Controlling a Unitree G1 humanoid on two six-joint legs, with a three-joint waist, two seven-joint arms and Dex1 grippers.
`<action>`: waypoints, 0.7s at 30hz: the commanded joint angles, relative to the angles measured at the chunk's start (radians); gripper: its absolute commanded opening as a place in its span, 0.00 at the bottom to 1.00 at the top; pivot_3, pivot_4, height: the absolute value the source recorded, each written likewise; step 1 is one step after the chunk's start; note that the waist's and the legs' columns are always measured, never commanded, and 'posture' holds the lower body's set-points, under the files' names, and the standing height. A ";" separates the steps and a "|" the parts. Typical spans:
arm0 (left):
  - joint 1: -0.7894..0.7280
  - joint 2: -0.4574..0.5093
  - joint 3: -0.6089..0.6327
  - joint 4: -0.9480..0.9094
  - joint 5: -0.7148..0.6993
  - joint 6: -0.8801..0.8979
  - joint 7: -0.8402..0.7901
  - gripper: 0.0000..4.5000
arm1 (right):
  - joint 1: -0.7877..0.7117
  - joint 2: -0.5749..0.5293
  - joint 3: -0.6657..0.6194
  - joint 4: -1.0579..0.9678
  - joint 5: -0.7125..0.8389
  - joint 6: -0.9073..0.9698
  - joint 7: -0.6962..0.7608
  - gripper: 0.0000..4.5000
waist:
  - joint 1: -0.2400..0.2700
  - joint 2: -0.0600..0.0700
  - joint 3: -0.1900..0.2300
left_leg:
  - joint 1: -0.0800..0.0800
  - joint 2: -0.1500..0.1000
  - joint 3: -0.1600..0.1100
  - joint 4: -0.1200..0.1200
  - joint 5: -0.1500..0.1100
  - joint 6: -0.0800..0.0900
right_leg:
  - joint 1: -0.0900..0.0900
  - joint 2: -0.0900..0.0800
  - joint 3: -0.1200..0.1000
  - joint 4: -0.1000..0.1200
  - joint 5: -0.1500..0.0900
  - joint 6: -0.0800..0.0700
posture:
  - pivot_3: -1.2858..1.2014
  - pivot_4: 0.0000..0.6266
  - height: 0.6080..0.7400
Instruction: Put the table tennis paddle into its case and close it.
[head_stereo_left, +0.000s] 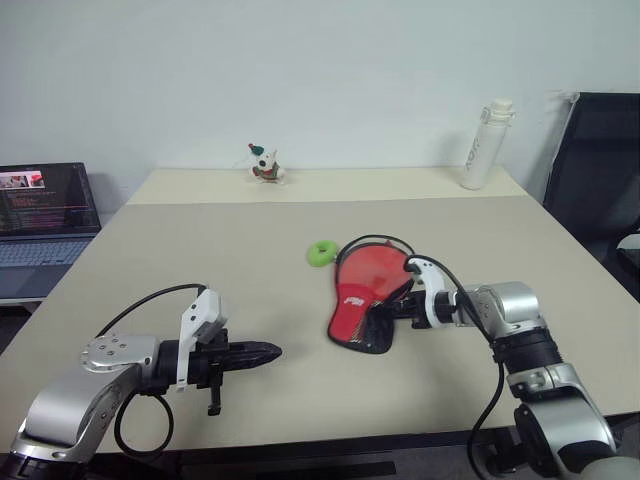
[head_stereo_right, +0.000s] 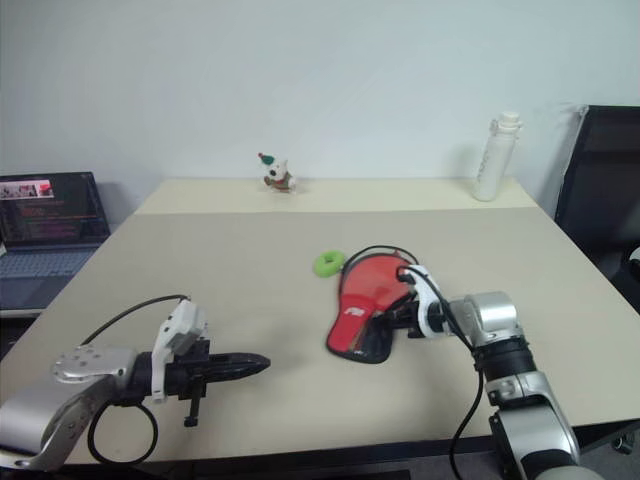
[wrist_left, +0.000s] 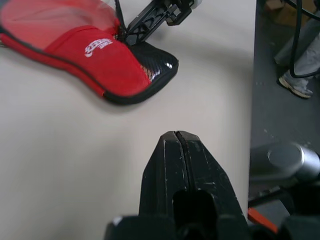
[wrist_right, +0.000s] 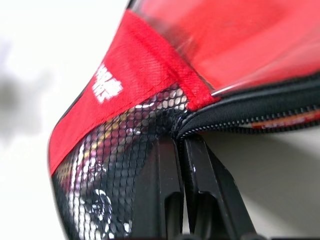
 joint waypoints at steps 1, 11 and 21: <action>0.027 0.017 0.041 -0.043 -0.011 -0.030 -0.011 0.00 | 0.087 -0.002 -0.018 -0.234 0.092 0.156 -0.017 0.00 | 0.006 0.000 0.000 | 0.000 0.000 0.000 0.000 0.000 0.000 | 0.000 0.000 0.000 0.000 0.000 0.000 | 0.52 0.24 1.00; 0.055 0.017 0.019 -0.060 -0.009 -0.044 -0.033 0.00 | 0.304 -0.079 -0.126 -0.585 0.243 0.369 -0.089 0.00 | 0.024 0.000 0.000 | 0.000 0.000 0.000 0.000 -0.001 0.000 | 0.000 0.000 -0.001 0.000 0.000 0.000 | 0.52 0.24 1.00; 0.023 0.007 -0.013 -0.029 0.008 -0.057 -0.031 0.00 | 0.344 -0.100 -0.162 -0.599 0.352 0.369 -0.195 0.00 | 0.025 0.000 0.000 | 0.000 -0.001 0.000 0.000 -0.001 0.000 | 0.000 0.000 0.000 -0.001 0.000 0.000 | 0.52 0.24 1.00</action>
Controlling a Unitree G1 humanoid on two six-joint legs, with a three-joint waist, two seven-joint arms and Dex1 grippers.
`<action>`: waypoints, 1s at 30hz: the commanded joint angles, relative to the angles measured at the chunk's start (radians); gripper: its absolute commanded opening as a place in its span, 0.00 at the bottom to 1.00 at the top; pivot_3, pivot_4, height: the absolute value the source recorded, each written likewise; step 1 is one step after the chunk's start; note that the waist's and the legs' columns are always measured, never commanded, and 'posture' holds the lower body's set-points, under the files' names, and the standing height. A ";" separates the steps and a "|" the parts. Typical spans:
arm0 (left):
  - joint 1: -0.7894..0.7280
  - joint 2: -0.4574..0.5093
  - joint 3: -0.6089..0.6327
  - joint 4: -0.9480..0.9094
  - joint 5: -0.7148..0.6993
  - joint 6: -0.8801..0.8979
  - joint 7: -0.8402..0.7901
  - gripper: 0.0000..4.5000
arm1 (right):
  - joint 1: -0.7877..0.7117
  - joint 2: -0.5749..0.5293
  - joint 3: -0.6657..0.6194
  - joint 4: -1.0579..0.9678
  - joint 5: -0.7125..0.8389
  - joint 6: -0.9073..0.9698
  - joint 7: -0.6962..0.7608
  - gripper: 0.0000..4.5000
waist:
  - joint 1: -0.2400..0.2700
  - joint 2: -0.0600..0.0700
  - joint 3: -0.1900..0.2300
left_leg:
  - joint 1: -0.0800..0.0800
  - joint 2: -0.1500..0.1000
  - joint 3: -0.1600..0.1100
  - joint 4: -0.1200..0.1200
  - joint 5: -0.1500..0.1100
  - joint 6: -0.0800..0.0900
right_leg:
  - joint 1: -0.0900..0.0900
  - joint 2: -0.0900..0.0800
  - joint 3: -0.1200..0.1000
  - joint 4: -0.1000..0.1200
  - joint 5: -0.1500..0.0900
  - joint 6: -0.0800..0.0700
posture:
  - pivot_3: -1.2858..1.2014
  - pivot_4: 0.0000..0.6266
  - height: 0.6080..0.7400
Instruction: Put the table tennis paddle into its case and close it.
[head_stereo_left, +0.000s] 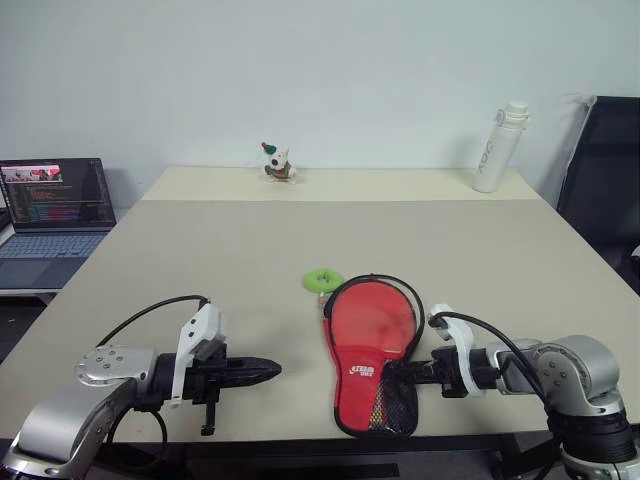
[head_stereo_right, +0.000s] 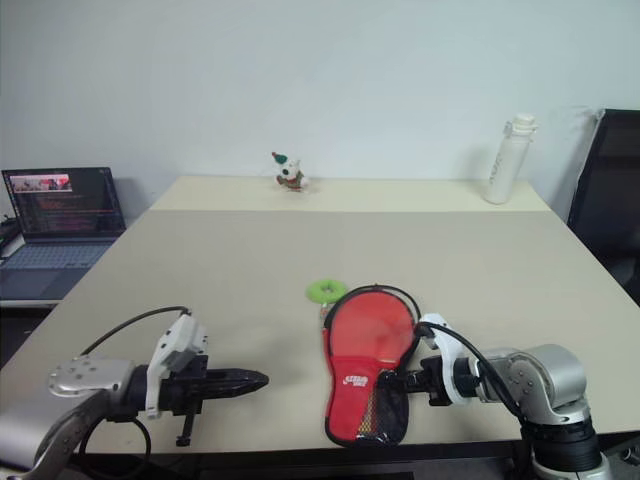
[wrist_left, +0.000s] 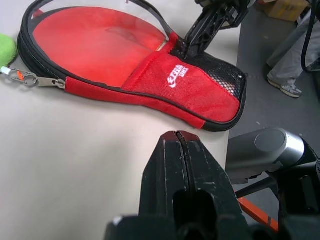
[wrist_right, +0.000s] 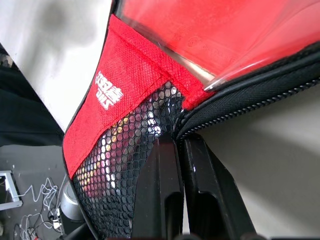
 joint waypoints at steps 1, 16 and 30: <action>-0.017 0.003 -0.004 -0.002 0.006 -0.023 -0.006 0.00 | -0.005 0.021 -0.019 -0.016 0.041 0.008 -0.042 0.00 | 0.000 0.000 0.000 | 0.000 0.000 0.000 0.000 0.000 0.000 | 0.000 0.000 0.000 0.000 0.000 0.000 | 0.52 0.24 1.00; 0.006 -0.002 -0.002 0.001 0.016 -0.041 0.014 0.00 | -0.043 -0.008 -0.051 0.046 0.058 0.008 -0.104 0.00 | -0.001 0.000 0.000 | 0.000 0.000 0.000 0.000 0.000 0.000 | 0.000 0.000 0.000 0.000 0.000 0.000 | 0.52 0.24 1.00; -0.012 -0.017 -0.030 0.034 0.044 -0.070 0.013 0.00 | -0.037 0.000 -0.074 0.046 0.076 0.008 -0.142 0.11 | 0.001 0.000 0.000 | 0.000 0.000 0.000 0.000 0.000 0.000 | 0.000 0.000 0.000 0.000 0.000 0.000 | 0.52 0.24 1.00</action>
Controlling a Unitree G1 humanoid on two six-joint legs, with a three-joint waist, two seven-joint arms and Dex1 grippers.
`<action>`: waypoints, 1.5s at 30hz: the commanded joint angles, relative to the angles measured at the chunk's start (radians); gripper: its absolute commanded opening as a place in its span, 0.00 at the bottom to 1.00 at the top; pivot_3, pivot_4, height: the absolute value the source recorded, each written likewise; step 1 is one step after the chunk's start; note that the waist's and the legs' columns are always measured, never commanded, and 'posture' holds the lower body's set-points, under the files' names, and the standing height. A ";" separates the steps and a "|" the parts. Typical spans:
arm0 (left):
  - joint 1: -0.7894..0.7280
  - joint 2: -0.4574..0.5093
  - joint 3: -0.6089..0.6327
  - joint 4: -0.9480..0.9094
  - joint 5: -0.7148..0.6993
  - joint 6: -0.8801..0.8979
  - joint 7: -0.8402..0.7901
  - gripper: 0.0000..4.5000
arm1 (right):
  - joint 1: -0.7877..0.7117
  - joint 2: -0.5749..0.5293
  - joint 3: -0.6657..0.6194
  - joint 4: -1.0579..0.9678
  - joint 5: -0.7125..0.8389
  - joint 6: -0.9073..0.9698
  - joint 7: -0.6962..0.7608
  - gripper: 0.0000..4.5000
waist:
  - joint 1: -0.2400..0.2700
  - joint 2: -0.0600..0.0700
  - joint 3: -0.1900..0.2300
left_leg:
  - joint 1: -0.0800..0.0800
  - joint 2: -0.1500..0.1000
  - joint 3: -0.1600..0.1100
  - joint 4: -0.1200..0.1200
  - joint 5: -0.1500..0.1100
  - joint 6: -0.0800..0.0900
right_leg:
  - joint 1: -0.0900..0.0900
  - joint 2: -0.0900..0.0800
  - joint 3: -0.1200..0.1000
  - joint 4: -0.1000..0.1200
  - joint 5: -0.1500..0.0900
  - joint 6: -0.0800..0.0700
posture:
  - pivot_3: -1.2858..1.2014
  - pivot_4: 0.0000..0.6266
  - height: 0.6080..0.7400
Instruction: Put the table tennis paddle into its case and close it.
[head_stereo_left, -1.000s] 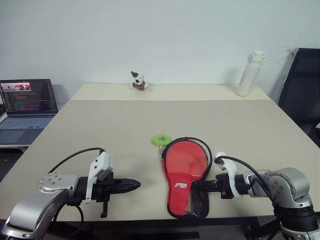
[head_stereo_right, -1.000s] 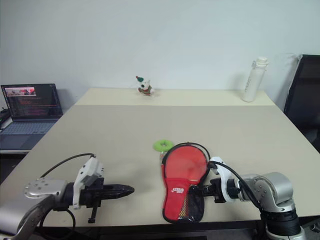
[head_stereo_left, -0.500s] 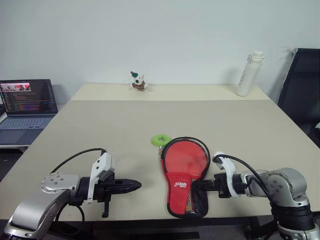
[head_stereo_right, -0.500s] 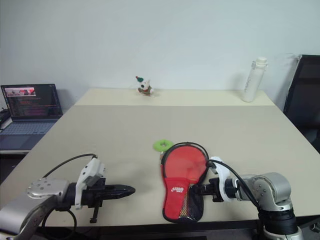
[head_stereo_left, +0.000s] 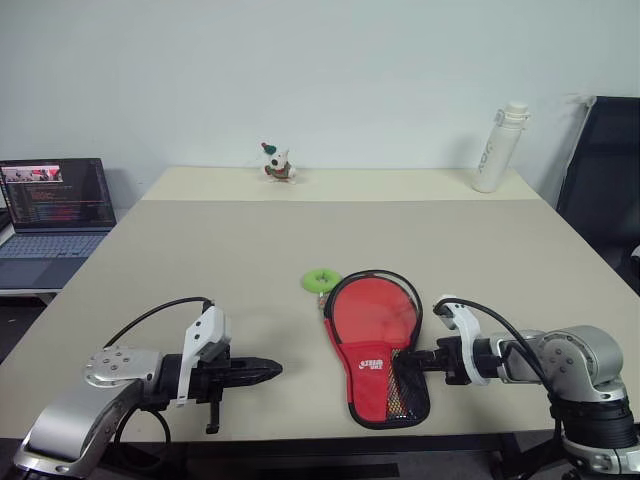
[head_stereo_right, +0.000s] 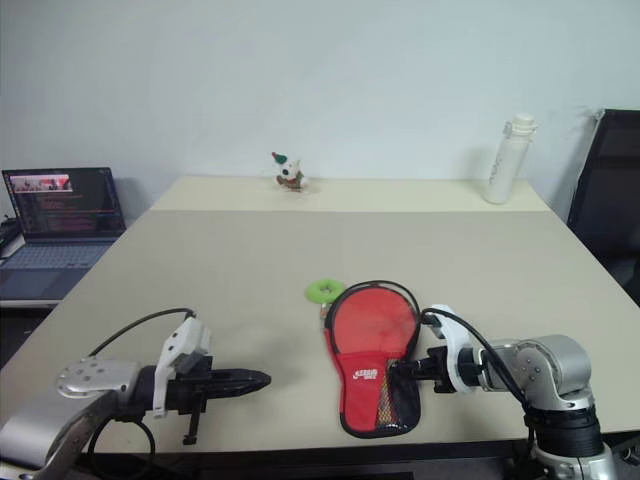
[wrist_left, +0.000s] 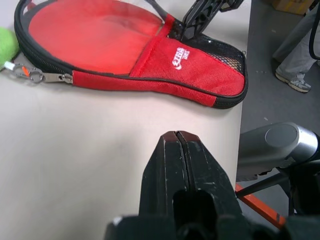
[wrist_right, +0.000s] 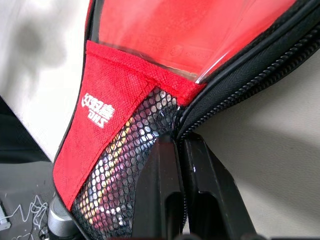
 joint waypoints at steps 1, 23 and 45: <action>-0.006 -0.002 0.006 -0.002 0.003 -0.019 0.000 0.00 | 0.016 -0.001 -0.036 -0.042 0.038 0.007 -0.016 0.14 | 0.000 0.000 0.000 | 0.000 0.000 0.000 0.000 0.000 0.000 | 0.000 0.000 0.000 0.000 0.000 0.000 | 0.52 0.24 1.00; -0.103 -0.093 0.051 0.106 0.040 -0.003 0.201 0.00 | 0.051 -0.129 -0.049 -0.180 0.212 -0.338 0.156 0.99 | 0.002 -0.001 0.000 | 0.000 0.000 -0.001 0.000 0.000 0.000 | 0.000 0.001 0.000 0.000 -0.002 0.004 | 0.52 0.24 1.00; -0.623 -0.298 -0.148 0.600 0.314 -0.061 0.412 1.00 | -0.005 0.105 0.362 0.102 -0.313 -0.756 0.094 1.00 | 0.025 -0.002 -0.001 | 0.000 -0.001 -0.001 0.003 0.000 0.000 | 0.001 0.000 -0.002 0.001 0.000 0.000 | 0.52 0.24 1.00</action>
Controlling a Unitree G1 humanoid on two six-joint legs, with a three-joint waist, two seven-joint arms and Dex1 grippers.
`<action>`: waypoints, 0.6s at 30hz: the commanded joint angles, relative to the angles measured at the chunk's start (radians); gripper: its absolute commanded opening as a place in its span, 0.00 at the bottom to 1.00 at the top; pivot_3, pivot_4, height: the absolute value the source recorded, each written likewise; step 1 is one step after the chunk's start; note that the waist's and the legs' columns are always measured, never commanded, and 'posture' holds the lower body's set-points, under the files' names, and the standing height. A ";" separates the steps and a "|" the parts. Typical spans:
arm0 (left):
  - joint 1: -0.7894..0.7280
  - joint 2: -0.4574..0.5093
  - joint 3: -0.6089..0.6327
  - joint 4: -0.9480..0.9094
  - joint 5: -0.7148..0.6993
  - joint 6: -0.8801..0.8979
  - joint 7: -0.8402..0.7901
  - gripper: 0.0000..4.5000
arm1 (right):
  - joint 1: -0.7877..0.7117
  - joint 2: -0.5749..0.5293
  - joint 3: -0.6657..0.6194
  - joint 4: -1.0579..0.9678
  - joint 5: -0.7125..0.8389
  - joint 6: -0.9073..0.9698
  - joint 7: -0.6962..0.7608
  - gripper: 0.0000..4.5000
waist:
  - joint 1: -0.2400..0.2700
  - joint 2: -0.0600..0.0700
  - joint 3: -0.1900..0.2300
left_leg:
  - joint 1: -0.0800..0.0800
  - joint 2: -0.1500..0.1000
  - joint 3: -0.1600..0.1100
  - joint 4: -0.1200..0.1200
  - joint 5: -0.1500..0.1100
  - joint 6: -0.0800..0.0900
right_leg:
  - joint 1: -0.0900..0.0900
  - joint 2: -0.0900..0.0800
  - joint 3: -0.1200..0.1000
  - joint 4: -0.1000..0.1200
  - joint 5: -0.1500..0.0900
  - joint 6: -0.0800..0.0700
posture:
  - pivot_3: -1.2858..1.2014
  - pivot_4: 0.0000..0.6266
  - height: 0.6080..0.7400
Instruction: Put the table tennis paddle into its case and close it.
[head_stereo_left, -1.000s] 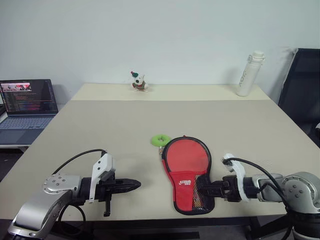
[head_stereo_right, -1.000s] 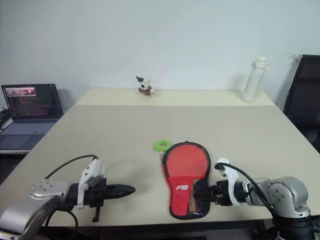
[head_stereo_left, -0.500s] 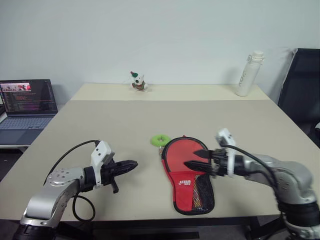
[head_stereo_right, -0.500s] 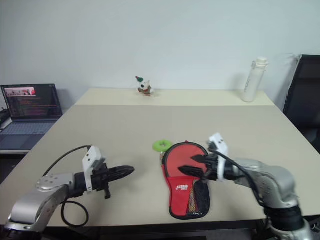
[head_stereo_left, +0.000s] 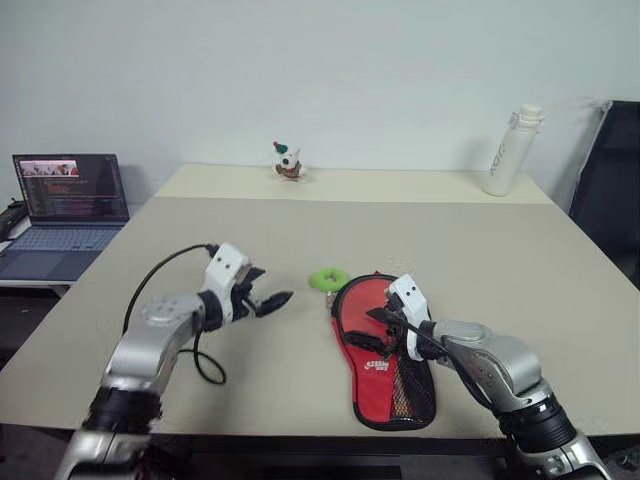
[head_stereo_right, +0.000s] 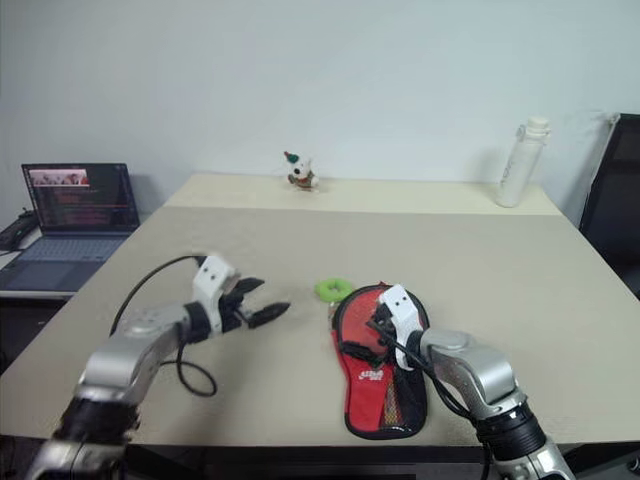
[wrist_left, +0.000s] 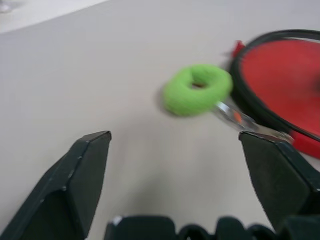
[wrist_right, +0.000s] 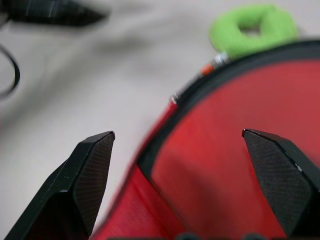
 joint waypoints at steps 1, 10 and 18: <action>-0.133 -0.047 -0.051 0.170 0.057 -0.075 -0.027 1.00 | 0.004 0.008 0.011 -0.022 -0.030 -0.011 -0.008 1.00 | 0.000 0.000 0.000 | 0.000 0.000 0.000 0.000 0.000 0.000 | 0.000 0.000 0.000 0.000 0.000 0.000 | 0.52 0.24 1.00; -0.455 -0.207 -0.136 0.832 0.221 -0.290 -0.065 1.00 | 0.032 0.042 -0.004 -0.058 -0.058 0.011 -0.045 1.00 | -0.005 0.000 0.000 | 0.000 0.000 0.002 0.001 0.002 -0.003 | -0.001 0.000 0.000 -0.001 0.000 0.000 | 0.52 0.24 1.00; -0.502 -0.285 -0.151 1.011 0.310 -0.388 -0.065 1.00 | 0.052 0.066 -0.019 -0.104 -0.069 0.040 -0.085 1.00 | -0.003 -0.001 -0.001 | 0.000 0.000 0.001 0.001 0.002 -0.003 | 0.000 0.000 0.000 0.000 0.000 0.000 | 0.52 0.24 1.00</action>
